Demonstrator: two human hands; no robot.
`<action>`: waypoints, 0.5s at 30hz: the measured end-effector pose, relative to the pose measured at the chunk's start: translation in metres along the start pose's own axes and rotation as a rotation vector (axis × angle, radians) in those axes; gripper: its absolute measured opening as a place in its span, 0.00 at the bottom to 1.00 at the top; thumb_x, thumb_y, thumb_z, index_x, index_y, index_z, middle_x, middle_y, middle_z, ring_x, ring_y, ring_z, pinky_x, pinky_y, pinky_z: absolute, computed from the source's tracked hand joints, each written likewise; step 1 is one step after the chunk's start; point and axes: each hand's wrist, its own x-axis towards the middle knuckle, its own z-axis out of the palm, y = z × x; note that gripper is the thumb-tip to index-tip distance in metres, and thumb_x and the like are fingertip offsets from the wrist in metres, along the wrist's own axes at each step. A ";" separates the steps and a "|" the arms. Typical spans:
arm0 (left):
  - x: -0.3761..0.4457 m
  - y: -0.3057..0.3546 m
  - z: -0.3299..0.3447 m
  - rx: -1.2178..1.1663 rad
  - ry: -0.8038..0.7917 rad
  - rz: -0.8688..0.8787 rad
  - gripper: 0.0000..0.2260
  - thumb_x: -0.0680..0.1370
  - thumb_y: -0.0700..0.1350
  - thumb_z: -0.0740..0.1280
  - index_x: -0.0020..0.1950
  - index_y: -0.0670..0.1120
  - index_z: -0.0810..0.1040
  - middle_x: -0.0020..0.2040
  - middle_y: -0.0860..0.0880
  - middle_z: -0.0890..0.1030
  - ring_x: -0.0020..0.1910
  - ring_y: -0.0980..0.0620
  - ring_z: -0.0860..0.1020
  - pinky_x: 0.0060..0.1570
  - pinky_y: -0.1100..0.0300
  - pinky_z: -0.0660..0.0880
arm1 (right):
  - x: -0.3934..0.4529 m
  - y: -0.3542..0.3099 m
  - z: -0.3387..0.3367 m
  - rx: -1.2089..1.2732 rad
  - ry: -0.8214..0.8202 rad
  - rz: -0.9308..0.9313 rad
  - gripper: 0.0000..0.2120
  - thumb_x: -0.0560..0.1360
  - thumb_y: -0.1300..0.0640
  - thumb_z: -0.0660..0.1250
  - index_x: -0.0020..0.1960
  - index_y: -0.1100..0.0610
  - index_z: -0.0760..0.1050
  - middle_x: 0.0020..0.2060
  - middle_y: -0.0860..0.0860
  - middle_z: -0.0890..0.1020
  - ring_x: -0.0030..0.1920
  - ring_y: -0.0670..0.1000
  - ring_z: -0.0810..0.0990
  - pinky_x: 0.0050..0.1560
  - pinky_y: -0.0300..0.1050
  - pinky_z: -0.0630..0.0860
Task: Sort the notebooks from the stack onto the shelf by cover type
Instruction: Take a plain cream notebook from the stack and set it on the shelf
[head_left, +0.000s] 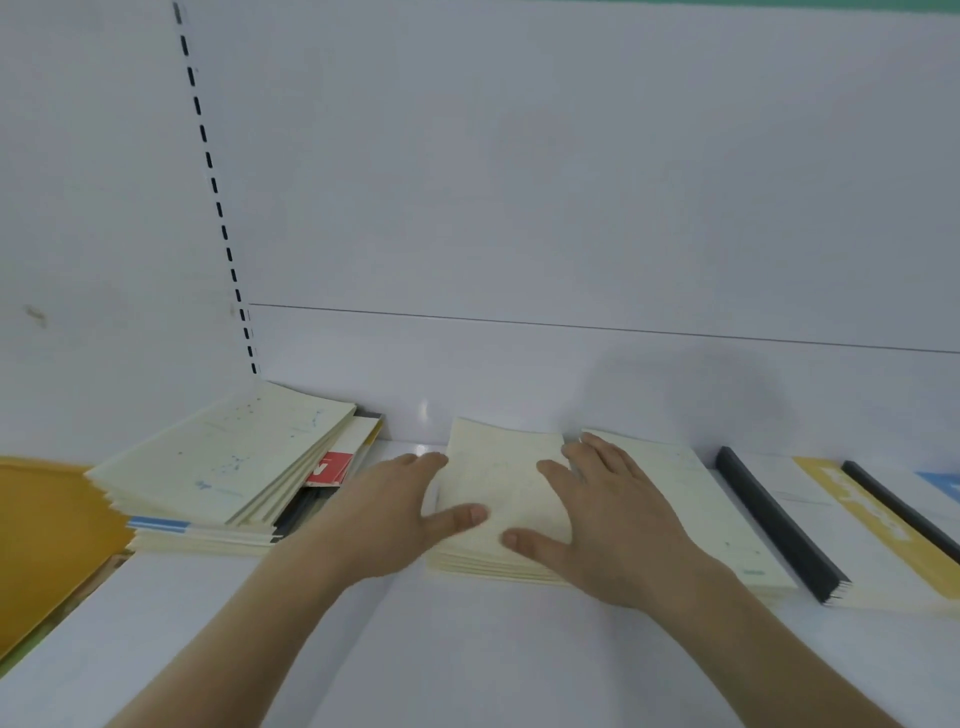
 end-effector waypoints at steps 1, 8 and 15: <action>-0.003 -0.002 -0.001 0.003 0.089 -0.001 0.34 0.75 0.71 0.59 0.76 0.53 0.66 0.68 0.55 0.75 0.62 0.55 0.76 0.55 0.60 0.73 | 0.001 -0.007 0.000 0.015 0.036 -0.015 0.44 0.70 0.22 0.43 0.75 0.49 0.61 0.75 0.51 0.61 0.78 0.53 0.49 0.78 0.49 0.48; -0.029 -0.051 -0.022 -0.028 0.512 0.000 0.11 0.81 0.53 0.63 0.58 0.51 0.79 0.50 0.55 0.81 0.51 0.51 0.78 0.47 0.56 0.72 | 0.022 -0.081 0.018 0.149 0.198 -0.140 0.34 0.76 0.30 0.48 0.69 0.50 0.72 0.66 0.47 0.74 0.74 0.51 0.62 0.74 0.46 0.60; -0.049 -0.159 -0.061 0.189 0.471 -0.306 0.19 0.82 0.56 0.60 0.67 0.48 0.75 0.64 0.49 0.78 0.65 0.45 0.73 0.61 0.51 0.71 | 0.060 -0.177 0.025 0.325 0.253 -0.103 0.24 0.76 0.34 0.55 0.59 0.49 0.77 0.52 0.43 0.80 0.58 0.47 0.74 0.58 0.43 0.73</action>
